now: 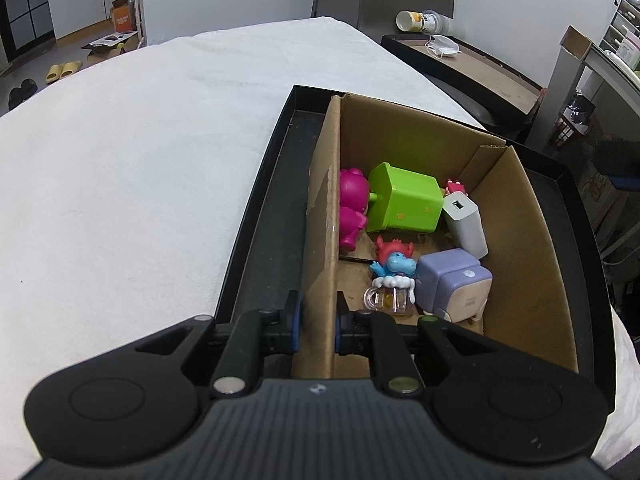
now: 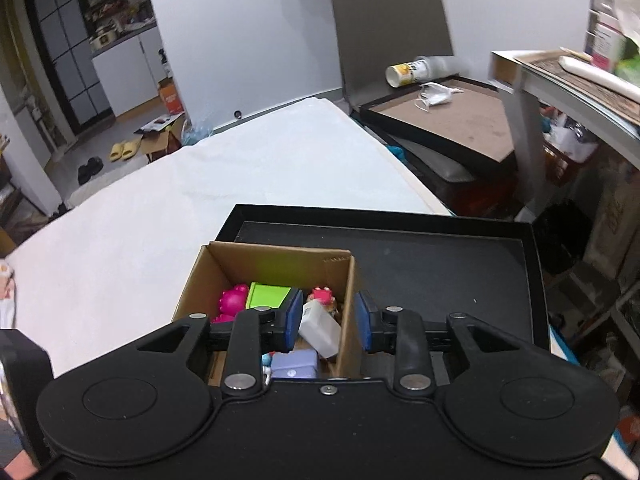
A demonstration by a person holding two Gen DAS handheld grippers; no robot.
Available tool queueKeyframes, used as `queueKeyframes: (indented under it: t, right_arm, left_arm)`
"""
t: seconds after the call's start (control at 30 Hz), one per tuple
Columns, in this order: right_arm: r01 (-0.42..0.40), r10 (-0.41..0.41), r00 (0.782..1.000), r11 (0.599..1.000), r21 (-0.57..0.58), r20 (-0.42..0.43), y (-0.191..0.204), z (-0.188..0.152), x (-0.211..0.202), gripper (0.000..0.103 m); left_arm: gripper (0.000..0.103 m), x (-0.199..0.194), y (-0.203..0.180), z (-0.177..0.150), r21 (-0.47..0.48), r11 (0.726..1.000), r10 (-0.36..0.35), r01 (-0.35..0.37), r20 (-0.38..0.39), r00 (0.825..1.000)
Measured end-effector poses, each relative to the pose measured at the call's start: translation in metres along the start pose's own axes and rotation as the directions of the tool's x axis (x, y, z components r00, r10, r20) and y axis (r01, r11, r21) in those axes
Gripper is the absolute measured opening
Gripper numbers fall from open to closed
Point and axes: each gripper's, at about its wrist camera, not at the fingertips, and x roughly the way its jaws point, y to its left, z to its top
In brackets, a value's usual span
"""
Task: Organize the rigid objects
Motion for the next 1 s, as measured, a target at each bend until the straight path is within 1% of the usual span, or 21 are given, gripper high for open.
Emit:
queueKeyframes:
  t: [0.1,0.17,0.27,0.33,0.43,0.5,0.53,0.6,0.67,0.77,0.8,0.83,0.87,0.93,0.97,1.0]
  right_arm:
    - [0.006,-0.006,1.0,1.0,0.005,0.005,-0.003,-0.006,-0.008,0.038]
    - [0.007,-0.007,1.0,1.0,0.017,0.011,-0.006,-0.009,-0.015,0.044]
    - [0.014,-0.015,1.0,0.999,0.037,0.024,-0.011,-0.014,-0.027,0.05]
    - [0.014,-0.016,0.999,0.998,0.058,0.038,-0.014,-0.016,-0.035,0.053]
    - [0.008,-0.013,0.998,0.996,0.094,0.056,-0.02,-0.02,-0.047,0.058]
    - [0.004,-0.011,0.998,0.994,0.111,0.066,-0.023,-0.022,-0.053,0.063]
    - [0.002,-0.01,0.998,0.993,0.121,0.069,-0.025,-0.023,-0.056,0.068]
    - [-0.001,-0.009,0.997,0.99,0.141,0.073,-0.027,-0.025,-0.061,0.074]
    - [0.002,-0.016,0.997,0.986,0.166,0.08,-0.03,-0.027,-0.067,0.082]
    - [-0.013,-0.008,0.993,0.983,0.185,0.116,-0.032,-0.03,-0.08,0.092]
    - [-0.02,-0.006,0.991,0.981,0.192,0.133,-0.032,-0.031,-0.085,0.095]
    - [-0.025,-0.005,0.989,0.979,0.203,0.146,-0.033,-0.032,-0.091,0.1]
    - [-0.03,-0.004,0.988,0.976,0.214,0.156,-0.034,-0.033,-0.096,0.103]
    - [-0.042,0.003,0.986,0.973,0.228,0.167,-0.035,-0.035,-0.105,0.103]
    - [-0.048,0.007,0.985,0.971,0.233,0.171,-0.036,-0.037,-0.11,0.103]
    - [-0.051,0.009,0.985,0.97,0.239,0.174,-0.037,-0.038,-0.113,0.103]
  left_arm:
    - [0.014,-0.003,0.001,0.001,0.0,1.0,0.001,-0.001,0.0,1.0]
    - [0.015,-0.011,0.001,0.002,0.004,1.0,0.003,-0.003,0.021,1.0]
    - [0.016,-0.025,-0.002,0.002,0.016,1.0,0.009,-0.01,0.053,0.999]
    - [0.016,-0.032,-0.007,0.004,0.05,0.999,0.015,-0.019,0.068,0.998]
    - [0.016,-0.046,-0.009,0.007,0.061,0.998,-0.003,-0.002,0.084,0.996]
    - [0.016,-0.054,-0.007,0.01,0.053,0.999,-0.018,0.014,0.078,0.997]
    - [0.016,-0.056,-0.006,0.011,0.048,0.999,-0.023,0.02,0.071,0.997]
    - [0.016,-0.067,-0.005,0.013,0.032,0.999,-0.032,0.03,0.065,0.997]
    - [0.017,-0.082,-0.006,0.014,0.02,0.998,-0.066,0.065,0.066,0.996]
    - [0.024,-0.104,-0.014,0.016,0.063,0.995,-0.08,0.075,0.081,0.994]
    - [0.031,-0.11,-0.017,0.016,0.074,0.994,-0.081,0.075,0.086,0.993]
    - [0.039,-0.116,-0.019,0.016,0.085,0.993,-0.084,0.076,0.092,0.992]
    - [0.042,-0.122,-0.021,0.016,0.094,0.993,-0.084,0.075,0.097,0.992]
    - [0.052,-0.134,-0.024,0.016,0.11,0.992,-0.08,0.068,0.11,0.991]
    - [0.054,-0.139,-0.026,0.015,0.12,0.991,-0.079,0.065,0.116,0.99]
    - [0.058,-0.145,-0.028,0.015,0.126,0.99,-0.083,0.068,0.12,0.989]
